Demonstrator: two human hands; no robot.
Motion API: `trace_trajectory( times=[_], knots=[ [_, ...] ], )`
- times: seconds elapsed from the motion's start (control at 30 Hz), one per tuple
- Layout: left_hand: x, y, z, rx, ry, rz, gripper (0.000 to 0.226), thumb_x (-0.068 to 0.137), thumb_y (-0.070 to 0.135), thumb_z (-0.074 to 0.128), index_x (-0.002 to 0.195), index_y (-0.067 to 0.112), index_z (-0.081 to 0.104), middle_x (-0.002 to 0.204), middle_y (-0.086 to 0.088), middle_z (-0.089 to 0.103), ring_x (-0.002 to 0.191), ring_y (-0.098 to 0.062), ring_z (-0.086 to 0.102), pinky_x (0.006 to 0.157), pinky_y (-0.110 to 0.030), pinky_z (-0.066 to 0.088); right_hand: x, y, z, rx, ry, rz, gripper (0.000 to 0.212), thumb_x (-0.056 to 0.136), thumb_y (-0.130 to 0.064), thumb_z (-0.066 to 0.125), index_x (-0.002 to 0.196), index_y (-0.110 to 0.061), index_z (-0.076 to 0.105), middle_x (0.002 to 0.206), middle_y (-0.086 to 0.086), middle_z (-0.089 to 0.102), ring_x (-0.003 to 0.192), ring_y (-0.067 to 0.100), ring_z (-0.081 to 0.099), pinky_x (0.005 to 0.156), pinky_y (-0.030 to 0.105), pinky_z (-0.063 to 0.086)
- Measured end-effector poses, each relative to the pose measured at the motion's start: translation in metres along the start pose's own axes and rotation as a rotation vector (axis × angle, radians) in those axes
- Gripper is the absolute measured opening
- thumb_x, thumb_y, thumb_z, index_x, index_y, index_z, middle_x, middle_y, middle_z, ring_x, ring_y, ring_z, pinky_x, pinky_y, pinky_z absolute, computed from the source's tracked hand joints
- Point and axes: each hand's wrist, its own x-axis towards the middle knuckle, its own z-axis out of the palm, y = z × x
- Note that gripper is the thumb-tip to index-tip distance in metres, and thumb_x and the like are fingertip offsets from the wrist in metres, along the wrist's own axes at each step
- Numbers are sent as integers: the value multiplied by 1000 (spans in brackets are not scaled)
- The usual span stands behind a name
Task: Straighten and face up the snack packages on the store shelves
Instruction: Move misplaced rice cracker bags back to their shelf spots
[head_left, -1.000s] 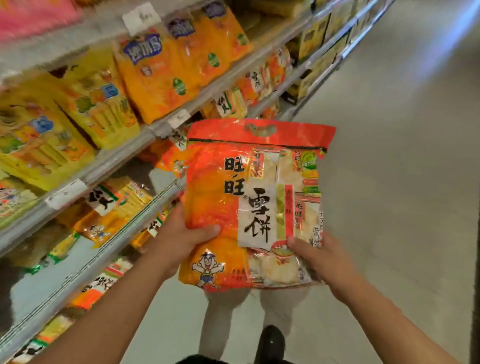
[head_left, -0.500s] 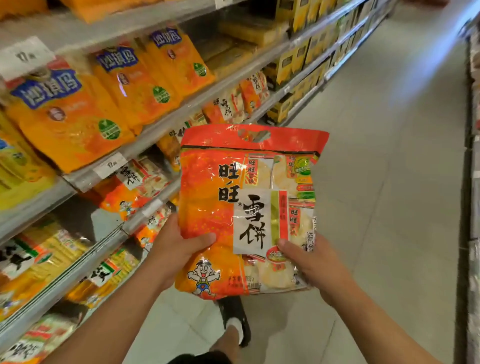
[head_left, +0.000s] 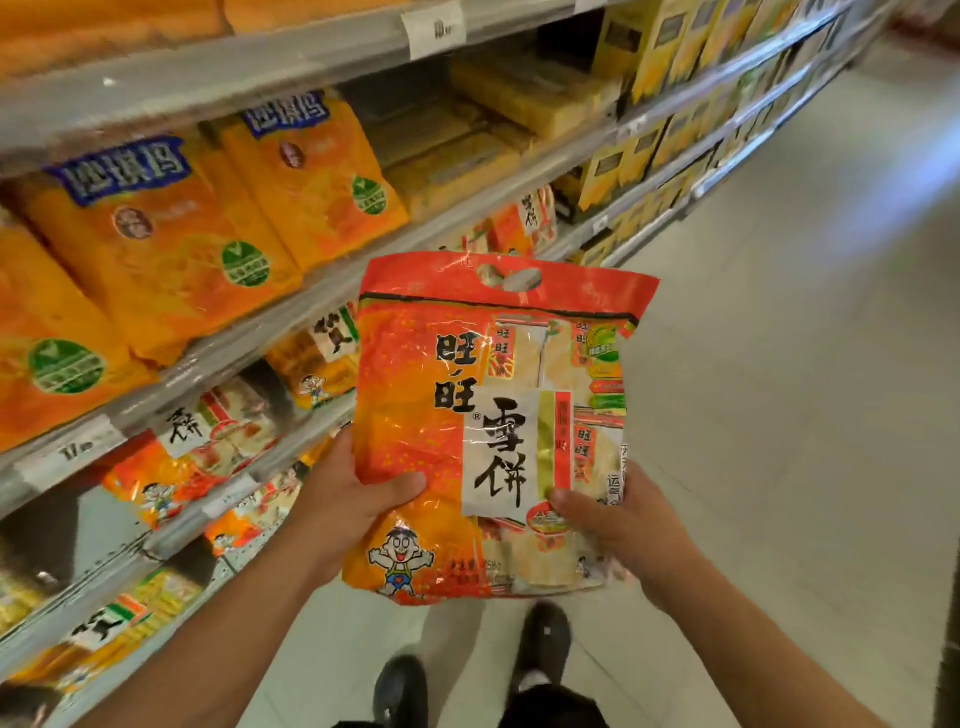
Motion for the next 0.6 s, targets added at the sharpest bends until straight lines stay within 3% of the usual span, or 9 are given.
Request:
trace_trajectory(
  times=[0.13, 0.33, 0.43, 0.53, 0.6],
  knots=[
    [42, 9, 38, -19, 99, -2, 92, 40, 40, 95, 122, 35, 54, 113, 4, 72, 99, -23, 71, 84, -54, 57, 68, -12, -40, -7, -79, 6, 41, 71, -35, 84, 107, -28, 65, 96, -4, 76, 87, 17, 74, 87, 48, 56],
    [81, 21, 91, -49, 326, -18, 86, 45, 33, 98, 119, 33, 55, 114, 2, 71, 101, -24, 69, 86, -54, 55, 150, -46, -93, -34, -276, 25, 43, 59, -50, 87, 96, -40, 69, 98, -4, 76, 88, 18, 74, 84, 46, 56],
    [87, 19, 106, -99, 406, -15, 87, 45, 30, 98, 120, 30, 54, 112, 2, 72, 97, -22, 71, 82, -50, 58, 180, -63, -104, -28, -369, -6, 49, 58, -52, 88, 101, -35, 72, 100, 0, 76, 91, 21, 74, 82, 44, 58],
    [87, 14, 109, -167, 449, 4, 83, 50, 27, 94, 121, 36, 52, 108, 8, 73, 91, -15, 73, 66, -35, 60, 205, -74, -99, -66, -474, -1, 58, 58, -58, 86, 106, -30, 72, 104, 1, 75, 94, 22, 73, 80, 41, 55],
    [84, 10, 103, -155, 463, -8, 83, 51, 33, 95, 120, 43, 51, 107, 14, 72, 91, -12, 72, 62, -29, 60, 220, -75, -90, -65, -538, 19, 55, 58, -51, 89, 106, -30, 72, 105, 3, 75, 95, 24, 73, 78, 42, 56]
  ],
)
